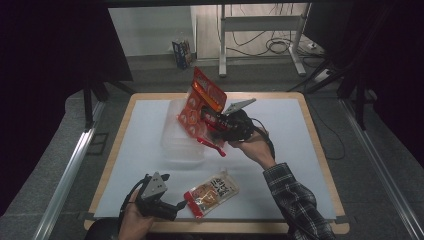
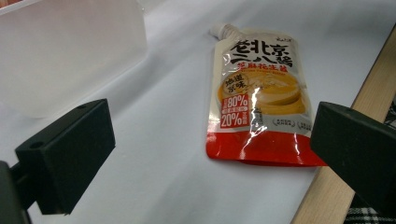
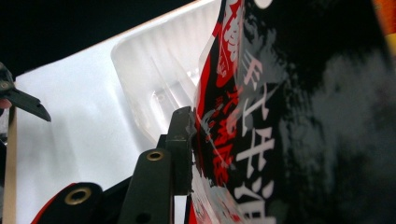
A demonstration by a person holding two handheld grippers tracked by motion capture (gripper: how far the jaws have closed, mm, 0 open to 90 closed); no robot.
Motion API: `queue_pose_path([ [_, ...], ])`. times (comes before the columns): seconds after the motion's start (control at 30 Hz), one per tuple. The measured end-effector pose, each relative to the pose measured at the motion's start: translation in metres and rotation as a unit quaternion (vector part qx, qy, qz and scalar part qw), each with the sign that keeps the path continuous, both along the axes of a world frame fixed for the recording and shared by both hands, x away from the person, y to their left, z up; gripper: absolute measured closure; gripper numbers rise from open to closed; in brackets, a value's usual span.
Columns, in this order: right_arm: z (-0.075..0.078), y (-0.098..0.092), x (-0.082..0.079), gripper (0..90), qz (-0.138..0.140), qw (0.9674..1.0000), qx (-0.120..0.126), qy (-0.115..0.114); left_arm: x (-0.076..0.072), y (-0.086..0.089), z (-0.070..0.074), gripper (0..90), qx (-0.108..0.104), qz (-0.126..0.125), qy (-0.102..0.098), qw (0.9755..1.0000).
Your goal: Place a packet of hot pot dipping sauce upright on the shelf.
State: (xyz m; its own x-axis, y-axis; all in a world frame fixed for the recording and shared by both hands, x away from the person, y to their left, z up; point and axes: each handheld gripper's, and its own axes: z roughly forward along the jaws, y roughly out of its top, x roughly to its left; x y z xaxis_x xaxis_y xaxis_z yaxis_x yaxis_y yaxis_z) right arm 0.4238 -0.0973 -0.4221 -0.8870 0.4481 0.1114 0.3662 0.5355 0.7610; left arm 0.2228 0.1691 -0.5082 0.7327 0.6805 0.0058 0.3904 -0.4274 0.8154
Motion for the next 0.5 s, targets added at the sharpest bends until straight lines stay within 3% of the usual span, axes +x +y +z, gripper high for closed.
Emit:
queue_pose_path([
  [0.5, -0.008, 0.026, 0.008, 66.0, 0.020, 0.9994, -0.028, -0.010, 0.000, 0.000, -0.001, 0.0, 0.006, 0.002, 0.001, 1.0000],
])
